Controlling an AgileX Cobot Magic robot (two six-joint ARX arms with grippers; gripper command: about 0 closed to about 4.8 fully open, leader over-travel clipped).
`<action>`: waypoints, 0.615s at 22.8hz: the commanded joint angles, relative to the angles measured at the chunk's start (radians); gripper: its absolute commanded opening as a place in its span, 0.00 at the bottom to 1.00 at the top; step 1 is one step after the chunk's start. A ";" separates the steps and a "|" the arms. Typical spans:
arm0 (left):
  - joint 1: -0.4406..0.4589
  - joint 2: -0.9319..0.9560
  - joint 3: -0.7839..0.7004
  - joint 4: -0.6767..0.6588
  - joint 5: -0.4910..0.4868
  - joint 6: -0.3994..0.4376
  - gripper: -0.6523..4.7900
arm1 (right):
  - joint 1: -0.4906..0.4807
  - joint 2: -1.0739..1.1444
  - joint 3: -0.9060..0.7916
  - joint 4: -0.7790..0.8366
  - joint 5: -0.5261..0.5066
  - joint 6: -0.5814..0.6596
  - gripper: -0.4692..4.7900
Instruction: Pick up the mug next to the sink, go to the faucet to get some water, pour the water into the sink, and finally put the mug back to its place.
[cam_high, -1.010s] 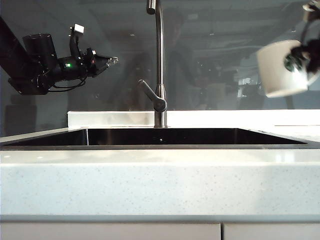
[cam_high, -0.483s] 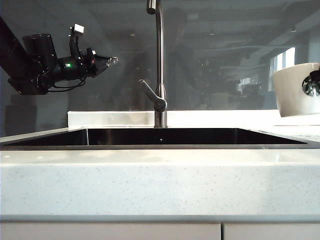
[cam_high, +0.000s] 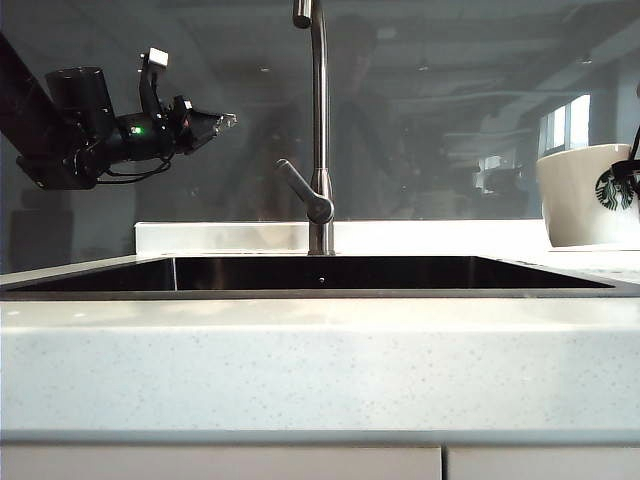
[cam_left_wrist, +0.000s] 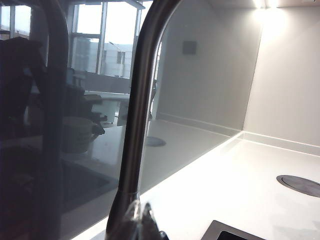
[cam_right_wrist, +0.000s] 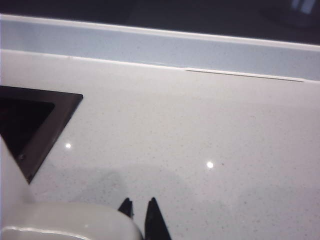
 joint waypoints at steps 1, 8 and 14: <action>0.002 -0.008 0.005 0.009 0.008 -0.003 0.11 | 0.000 0.005 0.008 0.074 -0.007 0.012 0.09; 0.002 -0.008 0.005 0.009 0.007 -0.003 0.11 | 0.000 0.035 0.004 0.091 -0.007 0.012 0.09; 0.002 -0.008 0.005 0.009 0.008 -0.003 0.11 | -0.005 0.041 -0.012 0.122 -0.002 0.012 0.09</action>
